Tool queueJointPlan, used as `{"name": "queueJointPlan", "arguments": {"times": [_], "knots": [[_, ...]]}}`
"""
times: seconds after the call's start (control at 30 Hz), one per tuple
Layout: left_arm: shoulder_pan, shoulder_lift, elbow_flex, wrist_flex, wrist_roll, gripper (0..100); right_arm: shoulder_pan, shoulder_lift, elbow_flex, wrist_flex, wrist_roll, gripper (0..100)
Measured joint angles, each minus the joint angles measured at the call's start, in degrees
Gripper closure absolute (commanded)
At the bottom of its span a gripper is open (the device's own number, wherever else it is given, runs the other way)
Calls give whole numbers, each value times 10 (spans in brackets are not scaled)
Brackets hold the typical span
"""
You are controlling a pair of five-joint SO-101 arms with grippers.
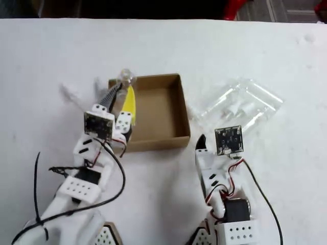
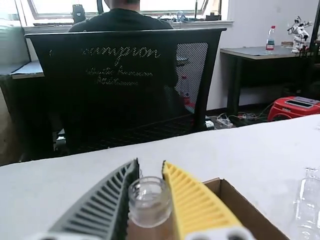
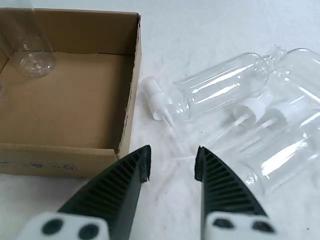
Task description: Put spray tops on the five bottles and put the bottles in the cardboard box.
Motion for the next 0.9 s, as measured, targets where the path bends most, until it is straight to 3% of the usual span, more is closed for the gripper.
{"name": "queueJointPlan", "arguments": {"times": [0.37, 0.9], "knots": [[1, 222, 14, -269, -8, 980, 0, 0, 0, 0, 0, 867], [1, 275, 14, -288, -15, 980, 0, 0, 0, 0, 0, 868]]}}
